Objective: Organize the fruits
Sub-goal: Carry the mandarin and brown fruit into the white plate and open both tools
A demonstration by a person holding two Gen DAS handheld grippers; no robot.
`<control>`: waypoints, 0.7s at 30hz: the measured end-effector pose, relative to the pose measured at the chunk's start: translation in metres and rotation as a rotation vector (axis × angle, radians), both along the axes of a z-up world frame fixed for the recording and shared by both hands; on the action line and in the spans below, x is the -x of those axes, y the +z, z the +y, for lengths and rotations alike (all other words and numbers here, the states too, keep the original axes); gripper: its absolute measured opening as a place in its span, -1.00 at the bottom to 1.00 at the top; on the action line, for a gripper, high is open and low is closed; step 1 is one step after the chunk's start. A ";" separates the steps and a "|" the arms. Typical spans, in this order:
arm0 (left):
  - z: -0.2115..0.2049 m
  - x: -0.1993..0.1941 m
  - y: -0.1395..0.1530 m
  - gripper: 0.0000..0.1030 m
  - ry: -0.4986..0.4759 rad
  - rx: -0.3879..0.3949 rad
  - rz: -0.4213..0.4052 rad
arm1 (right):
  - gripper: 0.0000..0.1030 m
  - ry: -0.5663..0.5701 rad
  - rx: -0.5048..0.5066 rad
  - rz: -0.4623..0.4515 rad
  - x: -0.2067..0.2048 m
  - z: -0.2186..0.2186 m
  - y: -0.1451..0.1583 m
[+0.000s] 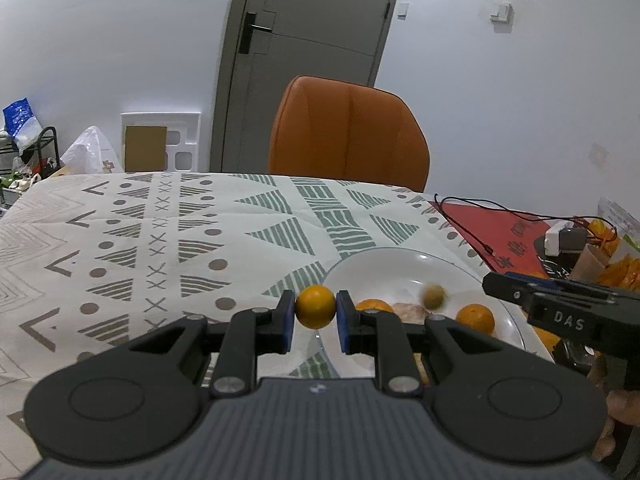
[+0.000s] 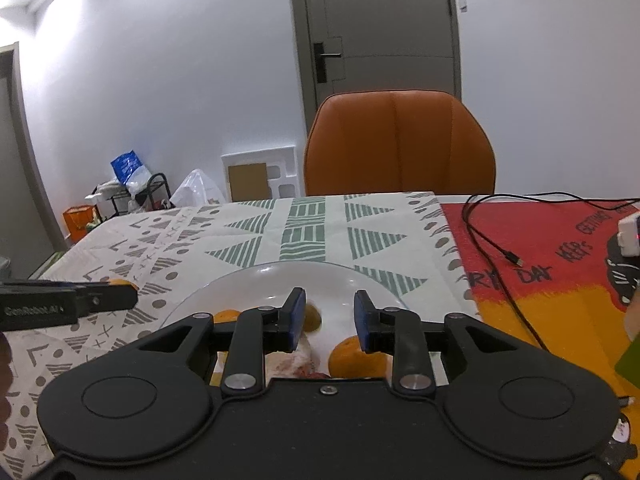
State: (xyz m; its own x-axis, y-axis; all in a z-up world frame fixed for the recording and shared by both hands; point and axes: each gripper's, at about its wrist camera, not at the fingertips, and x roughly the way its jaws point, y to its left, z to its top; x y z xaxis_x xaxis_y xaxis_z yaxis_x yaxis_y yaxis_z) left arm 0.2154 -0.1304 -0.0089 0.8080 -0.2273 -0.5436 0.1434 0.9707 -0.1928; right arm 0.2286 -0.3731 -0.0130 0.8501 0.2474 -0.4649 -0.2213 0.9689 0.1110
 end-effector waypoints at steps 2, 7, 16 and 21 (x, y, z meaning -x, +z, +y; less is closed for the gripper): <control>-0.004 -0.001 -0.001 -0.61 -0.009 0.003 0.001 | -0.46 -0.009 -0.002 -0.001 0.004 -0.004 0.001; -0.012 -0.003 -0.001 -0.61 -0.031 0.010 -0.002 | -0.46 -0.025 -0.005 0.003 0.013 -0.011 0.000; -0.022 -0.002 0.001 -0.56 -0.042 0.014 -0.016 | -0.45 -0.045 -0.021 0.012 0.025 -0.017 -0.003; -0.015 0.000 0.004 -0.54 -0.025 0.033 -0.007 | -0.45 -0.046 -0.031 0.015 0.030 -0.017 -0.003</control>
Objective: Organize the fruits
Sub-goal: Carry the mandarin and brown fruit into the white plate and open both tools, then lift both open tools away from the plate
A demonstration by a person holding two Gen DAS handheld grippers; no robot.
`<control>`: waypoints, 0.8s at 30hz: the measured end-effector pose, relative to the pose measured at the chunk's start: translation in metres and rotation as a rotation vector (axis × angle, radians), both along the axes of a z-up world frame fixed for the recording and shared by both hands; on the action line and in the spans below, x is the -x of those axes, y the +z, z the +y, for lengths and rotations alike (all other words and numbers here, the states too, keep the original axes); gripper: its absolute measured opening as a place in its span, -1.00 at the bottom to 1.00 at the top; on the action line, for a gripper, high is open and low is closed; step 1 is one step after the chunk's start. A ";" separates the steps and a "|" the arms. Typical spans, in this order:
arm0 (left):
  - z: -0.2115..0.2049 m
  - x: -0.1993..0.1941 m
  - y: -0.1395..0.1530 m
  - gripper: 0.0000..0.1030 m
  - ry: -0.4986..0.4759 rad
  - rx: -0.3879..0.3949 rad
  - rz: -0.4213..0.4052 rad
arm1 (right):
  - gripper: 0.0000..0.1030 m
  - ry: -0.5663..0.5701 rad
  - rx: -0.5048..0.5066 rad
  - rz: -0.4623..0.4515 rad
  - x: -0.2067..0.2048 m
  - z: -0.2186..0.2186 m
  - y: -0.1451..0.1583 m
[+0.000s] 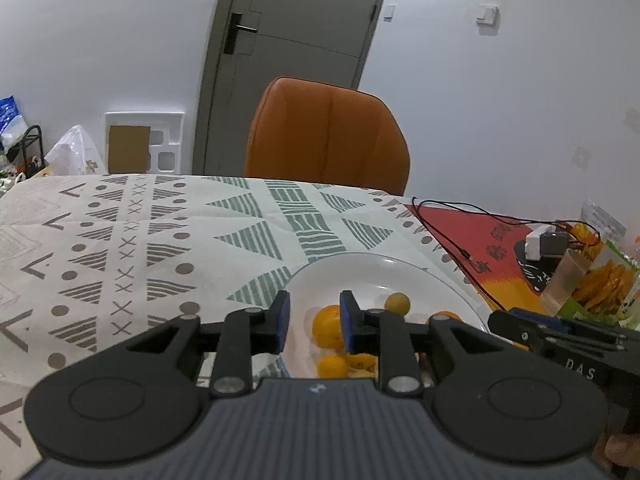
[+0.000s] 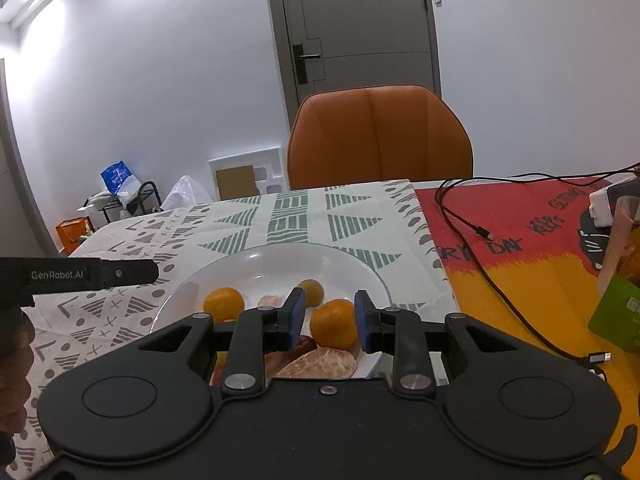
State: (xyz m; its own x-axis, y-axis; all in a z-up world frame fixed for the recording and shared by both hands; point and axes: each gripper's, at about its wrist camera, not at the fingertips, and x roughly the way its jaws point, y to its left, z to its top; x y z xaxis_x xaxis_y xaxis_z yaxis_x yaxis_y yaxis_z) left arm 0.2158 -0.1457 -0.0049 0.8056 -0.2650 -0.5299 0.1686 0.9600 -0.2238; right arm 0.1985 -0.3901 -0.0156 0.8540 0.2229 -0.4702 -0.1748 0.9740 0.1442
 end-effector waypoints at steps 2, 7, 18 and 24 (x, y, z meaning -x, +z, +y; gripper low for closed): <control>0.003 0.002 0.001 -0.51 0.013 -0.006 0.001 | -0.45 0.005 0.000 0.000 0.002 0.002 0.000; 0.012 0.009 0.003 -0.16 0.040 -0.011 0.006 | -0.42 0.013 -0.004 0.006 0.007 0.006 -0.001; 0.036 0.032 0.009 0.44 0.089 -0.024 0.003 | -0.07 0.035 -0.017 0.002 0.027 0.024 0.002; 0.050 0.045 0.013 0.67 0.120 -0.025 0.000 | 0.22 0.046 -0.038 -0.011 0.035 0.032 0.006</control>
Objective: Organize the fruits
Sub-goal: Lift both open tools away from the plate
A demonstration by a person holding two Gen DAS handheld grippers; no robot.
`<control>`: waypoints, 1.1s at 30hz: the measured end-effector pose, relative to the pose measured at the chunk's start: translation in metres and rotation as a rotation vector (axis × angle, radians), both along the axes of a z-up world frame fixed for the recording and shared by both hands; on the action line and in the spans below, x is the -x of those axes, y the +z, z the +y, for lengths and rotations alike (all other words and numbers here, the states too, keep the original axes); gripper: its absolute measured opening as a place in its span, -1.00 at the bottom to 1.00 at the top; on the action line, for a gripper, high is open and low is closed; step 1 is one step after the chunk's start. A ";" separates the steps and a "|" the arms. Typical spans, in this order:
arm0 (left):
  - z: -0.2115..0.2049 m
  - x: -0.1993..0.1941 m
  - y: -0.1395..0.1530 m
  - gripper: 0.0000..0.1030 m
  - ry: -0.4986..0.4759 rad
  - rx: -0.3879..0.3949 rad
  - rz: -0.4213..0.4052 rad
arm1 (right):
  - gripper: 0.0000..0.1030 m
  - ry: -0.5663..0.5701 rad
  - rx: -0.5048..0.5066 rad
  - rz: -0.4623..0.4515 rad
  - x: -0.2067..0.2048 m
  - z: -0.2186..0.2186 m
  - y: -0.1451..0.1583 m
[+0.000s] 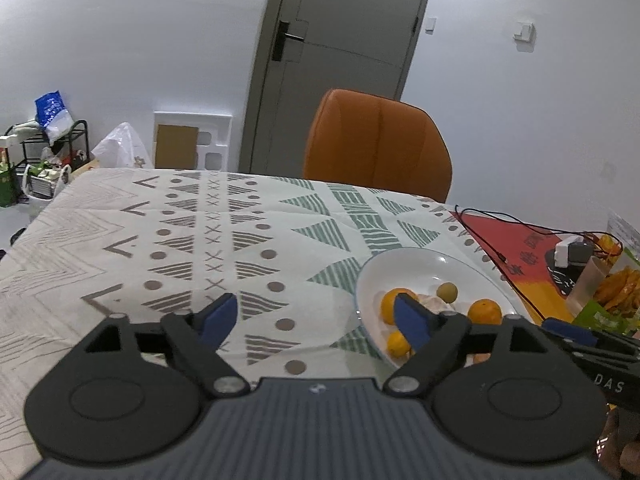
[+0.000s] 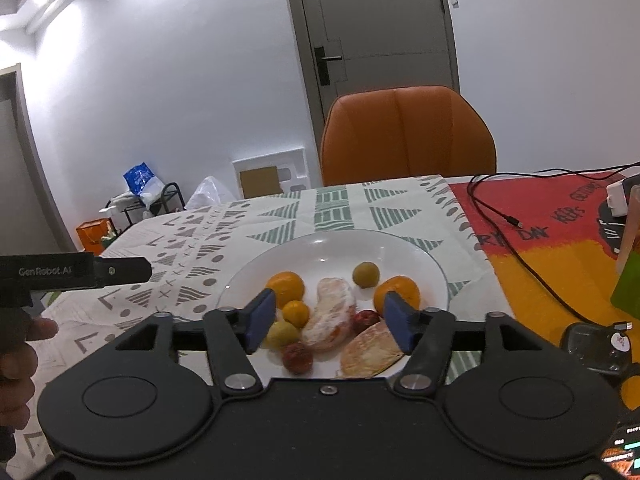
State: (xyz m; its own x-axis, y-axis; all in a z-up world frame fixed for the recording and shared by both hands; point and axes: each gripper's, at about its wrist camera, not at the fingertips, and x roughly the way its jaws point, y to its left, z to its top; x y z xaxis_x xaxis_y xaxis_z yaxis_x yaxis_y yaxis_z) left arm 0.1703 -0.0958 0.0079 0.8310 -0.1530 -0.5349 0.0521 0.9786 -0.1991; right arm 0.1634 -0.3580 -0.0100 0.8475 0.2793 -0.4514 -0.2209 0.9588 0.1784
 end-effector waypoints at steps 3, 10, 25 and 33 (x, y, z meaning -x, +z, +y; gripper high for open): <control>0.005 0.009 0.003 0.70 0.007 -0.010 -0.019 | 0.41 0.009 -0.007 -0.011 0.007 0.003 0.002; 0.016 0.029 0.005 0.83 0.026 -0.009 -0.033 | 0.68 0.033 -0.009 -0.034 0.022 0.013 0.005; 0.040 0.068 0.017 1.00 0.084 -0.042 -0.016 | 1.00 0.070 -0.038 -0.053 0.046 0.032 0.017; 0.045 0.089 0.021 1.00 0.084 -0.055 -0.025 | 1.00 0.083 -0.060 -0.050 0.060 0.035 0.020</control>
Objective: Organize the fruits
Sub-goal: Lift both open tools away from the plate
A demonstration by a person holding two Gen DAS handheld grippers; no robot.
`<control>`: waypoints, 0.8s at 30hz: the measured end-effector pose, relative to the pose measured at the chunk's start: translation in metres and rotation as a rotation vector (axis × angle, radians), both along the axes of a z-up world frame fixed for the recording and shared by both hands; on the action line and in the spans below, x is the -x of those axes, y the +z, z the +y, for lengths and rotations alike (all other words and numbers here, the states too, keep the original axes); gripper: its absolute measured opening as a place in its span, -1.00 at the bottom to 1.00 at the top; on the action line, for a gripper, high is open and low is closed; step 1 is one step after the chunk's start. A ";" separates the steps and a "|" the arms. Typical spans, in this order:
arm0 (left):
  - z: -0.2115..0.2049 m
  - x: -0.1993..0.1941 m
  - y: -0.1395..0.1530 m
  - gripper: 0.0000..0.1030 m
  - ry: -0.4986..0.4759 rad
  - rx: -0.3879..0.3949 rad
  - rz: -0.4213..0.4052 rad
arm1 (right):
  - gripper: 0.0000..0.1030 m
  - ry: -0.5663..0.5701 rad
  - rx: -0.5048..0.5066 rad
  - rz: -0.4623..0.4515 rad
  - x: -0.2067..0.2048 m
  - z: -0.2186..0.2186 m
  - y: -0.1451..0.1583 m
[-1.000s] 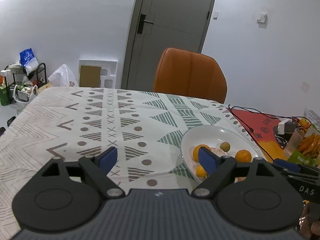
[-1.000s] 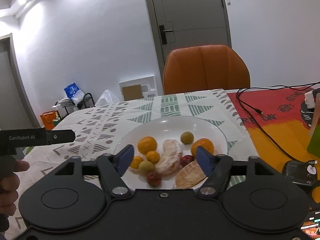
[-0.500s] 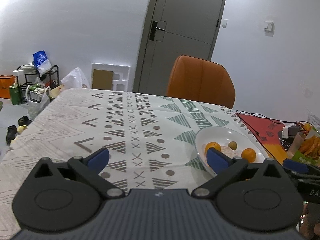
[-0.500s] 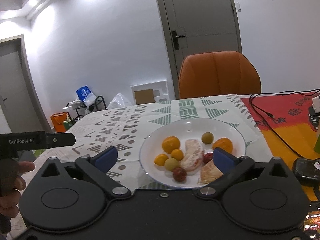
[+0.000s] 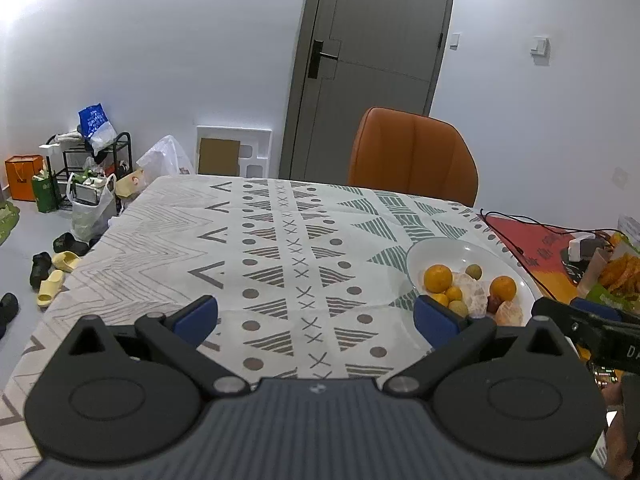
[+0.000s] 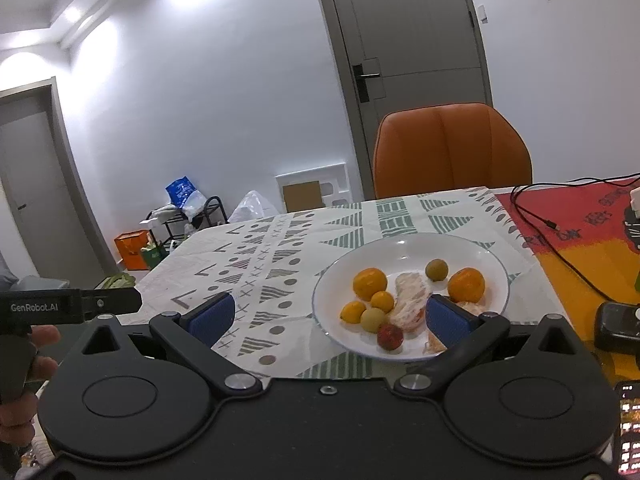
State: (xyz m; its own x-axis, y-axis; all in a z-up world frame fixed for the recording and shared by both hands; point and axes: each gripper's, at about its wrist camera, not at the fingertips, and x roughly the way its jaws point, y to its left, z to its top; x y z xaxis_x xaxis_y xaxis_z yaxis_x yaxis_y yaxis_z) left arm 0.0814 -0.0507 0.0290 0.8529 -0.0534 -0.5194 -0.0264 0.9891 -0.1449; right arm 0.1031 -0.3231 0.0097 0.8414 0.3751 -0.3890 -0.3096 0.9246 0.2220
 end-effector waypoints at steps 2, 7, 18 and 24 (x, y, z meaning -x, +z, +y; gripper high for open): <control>0.002 0.005 0.001 1.00 -0.003 -0.001 -0.001 | 1.00 -0.001 0.004 -0.001 0.004 0.002 0.000; 0.009 0.017 0.002 1.00 -0.006 -0.008 -0.006 | 1.00 -0.010 0.009 0.004 0.014 0.003 0.000; 0.024 0.037 -0.007 1.00 -0.001 -0.030 0.016 | 1.00 -0.008 -0.002 0.025 0.036 -0.005 -0.001; 0.022 0.047 -0.009 1.00 -0.010 -0.055 0.021 | 1.00 -0.019 0.055 0.011 0.047 0.003 -0.003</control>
